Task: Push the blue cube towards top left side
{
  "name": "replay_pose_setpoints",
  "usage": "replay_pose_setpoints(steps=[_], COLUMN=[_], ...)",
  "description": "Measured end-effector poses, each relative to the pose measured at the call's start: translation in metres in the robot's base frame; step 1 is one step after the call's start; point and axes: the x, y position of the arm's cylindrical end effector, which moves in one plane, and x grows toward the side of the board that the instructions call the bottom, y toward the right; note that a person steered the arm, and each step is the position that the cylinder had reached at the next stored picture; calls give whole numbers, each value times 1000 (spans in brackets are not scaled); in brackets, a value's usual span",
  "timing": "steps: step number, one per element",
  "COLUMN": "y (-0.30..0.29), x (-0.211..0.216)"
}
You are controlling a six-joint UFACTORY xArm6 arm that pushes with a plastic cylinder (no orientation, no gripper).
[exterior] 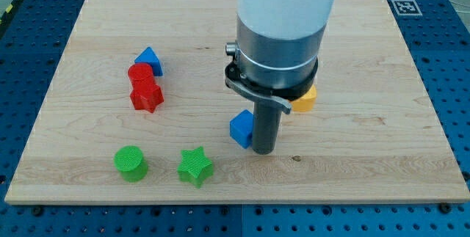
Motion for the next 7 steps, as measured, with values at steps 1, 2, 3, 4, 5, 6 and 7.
replay_pose_setpoints(steps=[1,2,3,4,5,6,7], y=[-6,-18,-21,-15,-23,-52,-67], x=[-27,-50,-55,-17,-8,-35,-56])
